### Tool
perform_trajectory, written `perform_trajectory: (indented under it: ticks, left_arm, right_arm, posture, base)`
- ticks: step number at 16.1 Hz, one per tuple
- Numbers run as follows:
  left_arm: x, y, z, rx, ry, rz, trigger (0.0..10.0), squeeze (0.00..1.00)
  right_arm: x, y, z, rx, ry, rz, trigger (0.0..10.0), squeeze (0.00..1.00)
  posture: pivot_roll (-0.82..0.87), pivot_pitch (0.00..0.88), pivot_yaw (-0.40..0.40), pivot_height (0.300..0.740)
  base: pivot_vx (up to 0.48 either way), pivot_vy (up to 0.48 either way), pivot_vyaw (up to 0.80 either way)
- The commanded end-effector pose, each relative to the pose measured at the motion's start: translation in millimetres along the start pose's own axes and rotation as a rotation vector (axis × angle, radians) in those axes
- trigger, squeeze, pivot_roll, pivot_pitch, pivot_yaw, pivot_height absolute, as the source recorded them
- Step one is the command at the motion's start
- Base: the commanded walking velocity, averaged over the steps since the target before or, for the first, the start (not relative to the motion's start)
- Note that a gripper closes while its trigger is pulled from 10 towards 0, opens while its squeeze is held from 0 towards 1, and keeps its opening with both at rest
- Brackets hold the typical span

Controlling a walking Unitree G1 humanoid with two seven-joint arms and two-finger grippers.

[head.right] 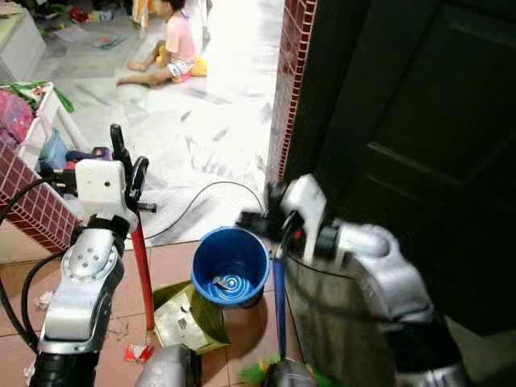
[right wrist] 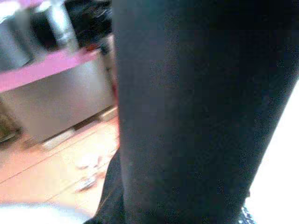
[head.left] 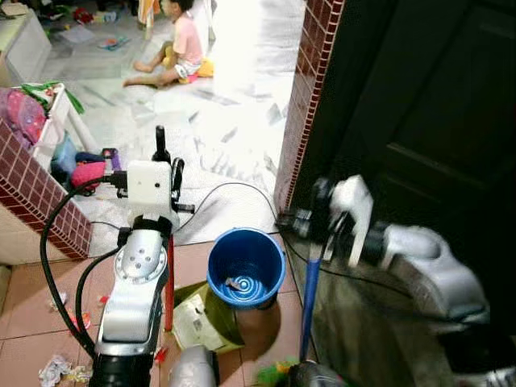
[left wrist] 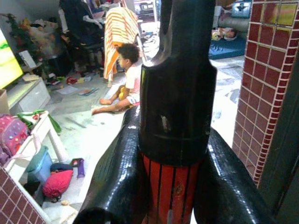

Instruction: Sweep floor

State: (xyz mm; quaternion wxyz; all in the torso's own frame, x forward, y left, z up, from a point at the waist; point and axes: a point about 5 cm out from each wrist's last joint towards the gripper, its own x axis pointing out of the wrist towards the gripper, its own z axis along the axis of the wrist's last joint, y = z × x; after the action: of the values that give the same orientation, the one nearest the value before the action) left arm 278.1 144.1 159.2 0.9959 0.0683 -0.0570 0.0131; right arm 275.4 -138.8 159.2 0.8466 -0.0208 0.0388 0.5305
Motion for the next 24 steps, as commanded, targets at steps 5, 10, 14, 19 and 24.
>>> perform_trajectory:
  ticks: [5,10,14,19,24]
  left_arm:
    - [5.0,4.7,4,0.034,-0.014,0.122,10.0,0.0]
    - [23.0,-3.8,6,0.017,-0.013,0.222,10.0,0.0]
    - [31.9,-9.4,22,0.0,-0.055,0.221,10.0,0.0]
    - [20.7,-6.6,19,0.037,-0.039,0.294,10.0,0.0]
    - [22.2,-7.0,22,0.061,-0.039,0.332,10.0,0.0]
  right_arm:
    - [-36.1,-55.4,49,-0.286,-0.162,-0.482,10.0,0.0]
    - [-37.3,-62.4,46,-0.302,-0.225,-0.617,10.0,0.0]
    - [-22.7,-63.9,49,-0.377,-0.289,-0.668,10.0,0.0]
    - [-15.0,-71.3,70,-0.443,-0.359,-0.668,10.0,0.0]
    - [13.7,-82.0,57,-0.338,-0.387,-0.641,10.0,0.0]
  posture:
    - [0.01,0.139,-0.011,0.74]
    - [0.01,0.174,0.004,0.74]
    - [0.04,0.199,0.011,0.74]
    - [0.06,0.212,0.011,0.74]
    - [0.09,0.24,0.013,0.74]
  base:
    - [0.0,0.0,0.0]
    - [0.0,0.0,0.0]
    - [0.0,0.0,0.0]
    - [0.0,0.0,0.0]
    - [0.0,0.0,0.0]
